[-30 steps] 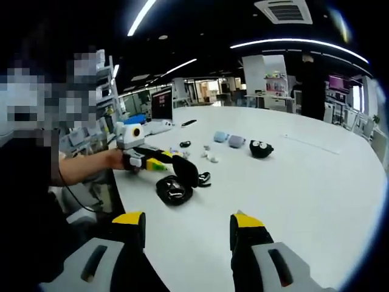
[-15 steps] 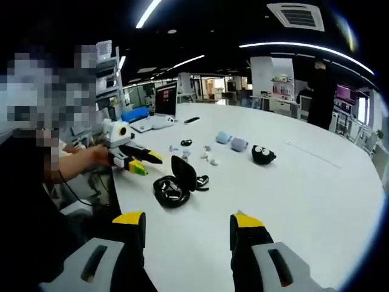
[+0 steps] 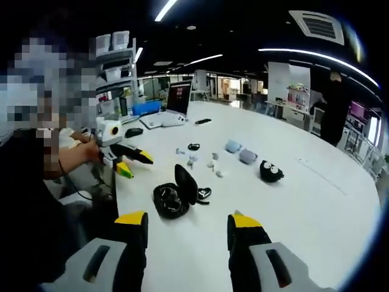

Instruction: Pick up the earbuds from the table and place the earbuds into the earbud case

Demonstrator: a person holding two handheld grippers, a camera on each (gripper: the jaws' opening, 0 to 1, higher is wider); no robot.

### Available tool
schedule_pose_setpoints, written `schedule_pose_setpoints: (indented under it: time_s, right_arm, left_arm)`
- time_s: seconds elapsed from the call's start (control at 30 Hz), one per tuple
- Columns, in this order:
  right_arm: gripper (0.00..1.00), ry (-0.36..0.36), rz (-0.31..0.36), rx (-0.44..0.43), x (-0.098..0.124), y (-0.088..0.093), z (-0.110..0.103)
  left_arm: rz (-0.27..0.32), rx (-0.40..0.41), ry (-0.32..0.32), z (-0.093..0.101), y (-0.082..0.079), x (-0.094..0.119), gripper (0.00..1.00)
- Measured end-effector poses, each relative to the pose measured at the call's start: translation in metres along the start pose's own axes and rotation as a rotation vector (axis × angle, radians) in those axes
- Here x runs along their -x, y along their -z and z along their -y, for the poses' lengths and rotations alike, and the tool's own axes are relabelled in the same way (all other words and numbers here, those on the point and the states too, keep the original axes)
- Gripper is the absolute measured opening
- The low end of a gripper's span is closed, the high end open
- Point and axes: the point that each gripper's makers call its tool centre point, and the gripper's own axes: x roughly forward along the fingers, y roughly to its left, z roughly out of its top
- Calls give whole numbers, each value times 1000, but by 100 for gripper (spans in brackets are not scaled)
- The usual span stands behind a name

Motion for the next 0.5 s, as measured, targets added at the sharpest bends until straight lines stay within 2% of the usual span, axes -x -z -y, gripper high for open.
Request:
schedule_pose_setpoints:
  time_s: [0.13,0.3,0.5]
  right_arm:
    - [50,-39,-17,61,-11,-13,0]
    - [48,-114,-8,120,-35,-46,-2]
    - [49,-178,-17,205,-62,-73,-5]
  left_arm:
    - [16,4,-40,-3,-3,12,51]
    - [20,20,-98,-6,-3,23,60]
    - [24,36,-132,-6,-1,36,60]
